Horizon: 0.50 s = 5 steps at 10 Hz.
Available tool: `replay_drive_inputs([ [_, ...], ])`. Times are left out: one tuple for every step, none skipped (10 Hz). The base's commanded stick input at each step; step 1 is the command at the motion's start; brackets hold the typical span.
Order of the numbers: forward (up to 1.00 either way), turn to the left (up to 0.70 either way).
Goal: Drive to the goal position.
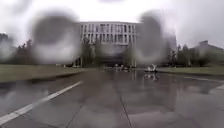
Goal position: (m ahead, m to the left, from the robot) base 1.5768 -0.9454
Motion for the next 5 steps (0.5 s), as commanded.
replay_drive_inputs([
  [0.70, 0.00],
  [0.70, 0.00],
  [0.70, 0.00],
  [0.70, 0.00],
  [0.70, 0.00],
])
